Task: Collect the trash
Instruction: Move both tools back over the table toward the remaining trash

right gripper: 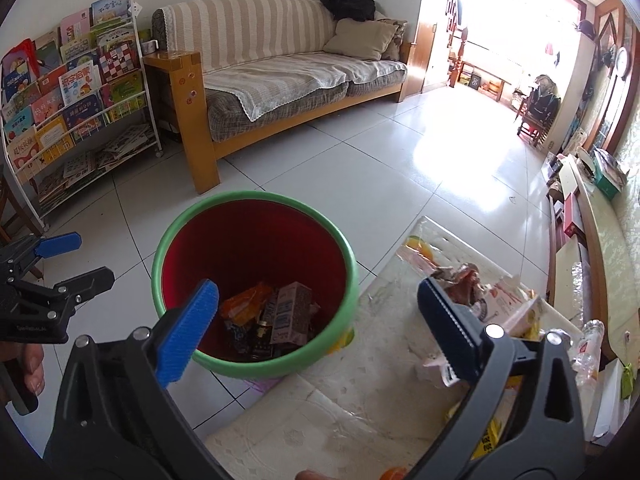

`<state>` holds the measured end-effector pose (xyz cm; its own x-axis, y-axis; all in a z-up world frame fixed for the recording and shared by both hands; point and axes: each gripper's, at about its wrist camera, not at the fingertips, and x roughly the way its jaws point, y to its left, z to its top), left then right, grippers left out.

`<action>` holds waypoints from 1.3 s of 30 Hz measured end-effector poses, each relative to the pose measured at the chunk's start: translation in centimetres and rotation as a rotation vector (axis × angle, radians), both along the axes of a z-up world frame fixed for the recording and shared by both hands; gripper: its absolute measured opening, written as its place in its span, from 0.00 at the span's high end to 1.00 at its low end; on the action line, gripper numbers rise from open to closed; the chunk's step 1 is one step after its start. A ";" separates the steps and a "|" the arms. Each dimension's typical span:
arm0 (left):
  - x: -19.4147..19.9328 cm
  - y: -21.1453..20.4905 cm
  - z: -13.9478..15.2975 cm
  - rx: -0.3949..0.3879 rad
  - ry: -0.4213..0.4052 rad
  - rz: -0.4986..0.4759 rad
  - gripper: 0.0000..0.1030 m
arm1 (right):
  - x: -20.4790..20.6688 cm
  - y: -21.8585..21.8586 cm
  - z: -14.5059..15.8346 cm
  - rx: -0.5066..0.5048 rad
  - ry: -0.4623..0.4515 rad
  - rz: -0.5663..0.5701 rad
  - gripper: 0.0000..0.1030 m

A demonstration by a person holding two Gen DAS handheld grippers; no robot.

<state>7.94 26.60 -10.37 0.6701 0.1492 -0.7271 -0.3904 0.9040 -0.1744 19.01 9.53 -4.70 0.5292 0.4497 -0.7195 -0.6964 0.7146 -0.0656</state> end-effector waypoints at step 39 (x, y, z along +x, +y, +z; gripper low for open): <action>19.2 -27.2 -2.0 0.318 0.224 -0.600 0.08 | -7.3 -37.0 -5.2 0.124 0.119 -0.610 0.05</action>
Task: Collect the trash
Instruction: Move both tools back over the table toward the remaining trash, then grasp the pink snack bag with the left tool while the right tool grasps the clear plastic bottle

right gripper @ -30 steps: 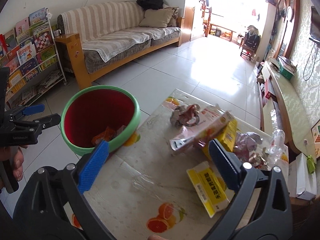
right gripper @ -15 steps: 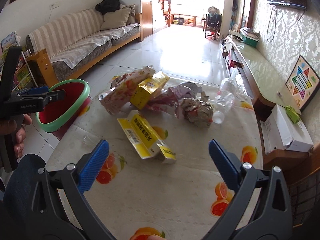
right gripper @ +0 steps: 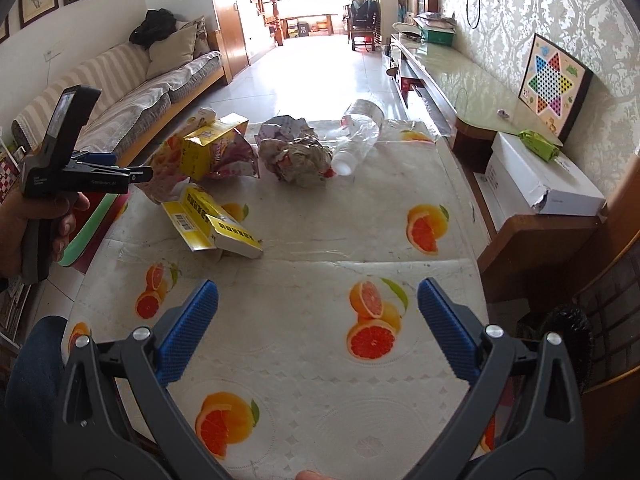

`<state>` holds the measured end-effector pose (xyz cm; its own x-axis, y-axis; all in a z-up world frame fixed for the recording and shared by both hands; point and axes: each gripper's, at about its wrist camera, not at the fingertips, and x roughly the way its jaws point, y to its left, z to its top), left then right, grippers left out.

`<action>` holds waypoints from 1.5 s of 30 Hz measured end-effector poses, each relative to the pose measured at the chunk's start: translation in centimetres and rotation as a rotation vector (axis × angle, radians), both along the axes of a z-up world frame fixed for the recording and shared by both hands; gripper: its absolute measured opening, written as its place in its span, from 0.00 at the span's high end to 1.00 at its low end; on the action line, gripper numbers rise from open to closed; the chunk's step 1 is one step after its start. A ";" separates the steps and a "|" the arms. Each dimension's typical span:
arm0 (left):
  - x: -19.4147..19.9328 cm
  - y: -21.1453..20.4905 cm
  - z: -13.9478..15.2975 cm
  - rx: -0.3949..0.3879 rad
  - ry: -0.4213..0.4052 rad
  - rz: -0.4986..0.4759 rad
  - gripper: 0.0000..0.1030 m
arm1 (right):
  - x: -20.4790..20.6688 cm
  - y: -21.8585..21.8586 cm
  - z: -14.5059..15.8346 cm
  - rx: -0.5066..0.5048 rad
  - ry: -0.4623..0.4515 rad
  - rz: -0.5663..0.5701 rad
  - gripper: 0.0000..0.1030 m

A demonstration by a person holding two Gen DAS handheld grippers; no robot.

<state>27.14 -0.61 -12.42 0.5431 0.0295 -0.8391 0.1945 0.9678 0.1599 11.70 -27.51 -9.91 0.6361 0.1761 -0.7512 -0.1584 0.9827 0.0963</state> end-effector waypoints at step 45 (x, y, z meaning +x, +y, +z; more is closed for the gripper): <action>-7.4 3.3 2.7 -0.190 -0.045 0.044 0.63 | 6.1 -0.1 -1.1 -0.039 0.014 0.000 0.05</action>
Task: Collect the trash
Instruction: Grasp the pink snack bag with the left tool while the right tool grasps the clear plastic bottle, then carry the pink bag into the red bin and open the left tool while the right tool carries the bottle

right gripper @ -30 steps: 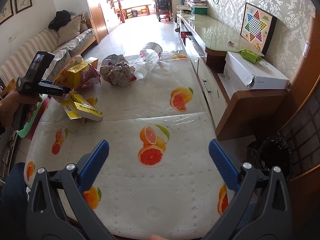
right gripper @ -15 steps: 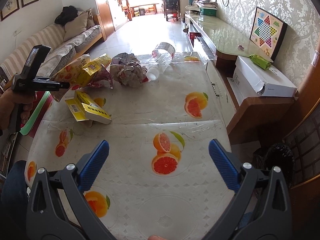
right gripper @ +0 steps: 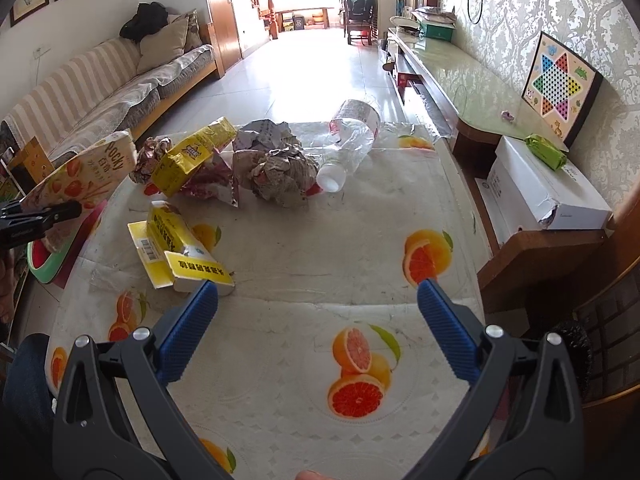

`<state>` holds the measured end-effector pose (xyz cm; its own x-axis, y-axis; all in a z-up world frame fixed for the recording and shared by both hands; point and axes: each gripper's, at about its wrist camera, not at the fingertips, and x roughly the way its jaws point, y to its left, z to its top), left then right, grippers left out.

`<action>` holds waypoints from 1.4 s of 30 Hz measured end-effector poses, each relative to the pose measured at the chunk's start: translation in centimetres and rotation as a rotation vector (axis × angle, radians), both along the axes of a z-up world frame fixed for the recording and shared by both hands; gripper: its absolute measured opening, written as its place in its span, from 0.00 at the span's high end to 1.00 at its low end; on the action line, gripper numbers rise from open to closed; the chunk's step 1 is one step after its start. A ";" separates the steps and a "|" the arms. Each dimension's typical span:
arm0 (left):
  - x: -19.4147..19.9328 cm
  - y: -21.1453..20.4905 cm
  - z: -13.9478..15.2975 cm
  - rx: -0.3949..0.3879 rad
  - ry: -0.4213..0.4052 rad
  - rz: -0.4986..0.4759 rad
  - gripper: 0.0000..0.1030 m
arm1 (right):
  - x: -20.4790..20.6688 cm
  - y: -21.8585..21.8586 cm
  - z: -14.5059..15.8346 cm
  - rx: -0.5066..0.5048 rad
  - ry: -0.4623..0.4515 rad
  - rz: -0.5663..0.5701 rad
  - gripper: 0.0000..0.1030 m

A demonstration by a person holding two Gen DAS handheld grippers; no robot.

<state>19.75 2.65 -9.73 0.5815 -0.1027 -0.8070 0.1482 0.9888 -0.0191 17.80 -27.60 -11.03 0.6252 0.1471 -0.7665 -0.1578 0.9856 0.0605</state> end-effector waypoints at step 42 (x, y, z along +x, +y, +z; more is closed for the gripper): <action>-10.1 3.0 2.3 -0.101 -0.061 0.059 0.63 | 24.0 1.8 -7.7 -0.080 0.190 -0.166 0.43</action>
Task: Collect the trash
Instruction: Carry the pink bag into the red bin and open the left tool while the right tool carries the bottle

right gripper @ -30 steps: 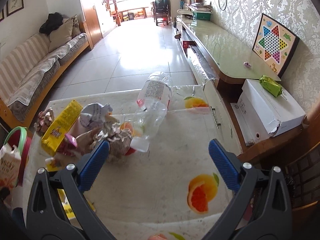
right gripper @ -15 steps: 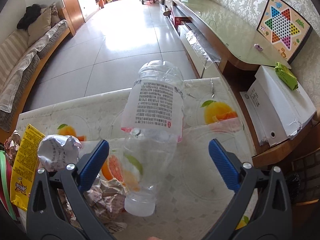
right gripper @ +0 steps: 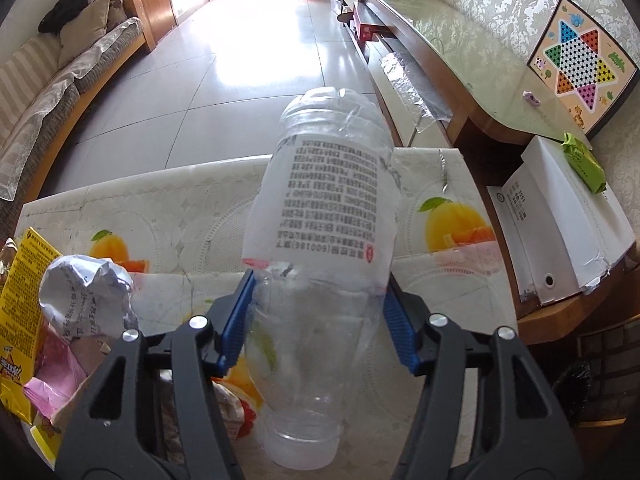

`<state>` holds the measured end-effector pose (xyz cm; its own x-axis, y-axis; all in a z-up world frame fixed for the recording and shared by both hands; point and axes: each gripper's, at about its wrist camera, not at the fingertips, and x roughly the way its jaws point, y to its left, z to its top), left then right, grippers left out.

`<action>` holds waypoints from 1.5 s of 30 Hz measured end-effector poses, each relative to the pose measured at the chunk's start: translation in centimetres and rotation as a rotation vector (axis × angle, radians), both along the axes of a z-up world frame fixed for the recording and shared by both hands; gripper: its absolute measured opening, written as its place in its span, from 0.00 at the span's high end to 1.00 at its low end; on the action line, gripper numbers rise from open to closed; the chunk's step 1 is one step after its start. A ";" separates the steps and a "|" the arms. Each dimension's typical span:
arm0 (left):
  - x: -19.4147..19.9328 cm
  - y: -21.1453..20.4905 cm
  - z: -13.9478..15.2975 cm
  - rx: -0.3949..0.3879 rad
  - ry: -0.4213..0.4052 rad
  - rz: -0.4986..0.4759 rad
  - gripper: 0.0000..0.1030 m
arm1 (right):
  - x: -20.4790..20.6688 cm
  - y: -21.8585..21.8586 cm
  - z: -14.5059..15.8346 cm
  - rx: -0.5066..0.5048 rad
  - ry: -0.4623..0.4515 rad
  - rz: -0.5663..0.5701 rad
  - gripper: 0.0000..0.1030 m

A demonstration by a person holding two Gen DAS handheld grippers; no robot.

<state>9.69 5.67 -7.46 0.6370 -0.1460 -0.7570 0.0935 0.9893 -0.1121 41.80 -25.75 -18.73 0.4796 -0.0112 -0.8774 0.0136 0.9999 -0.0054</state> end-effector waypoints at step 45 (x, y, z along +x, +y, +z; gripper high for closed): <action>4.0 17.3 0.1 0.058 -0.069 0.315 0.63 | -23.3 13.1 16.1 0.150 -0.276 0.373 0.43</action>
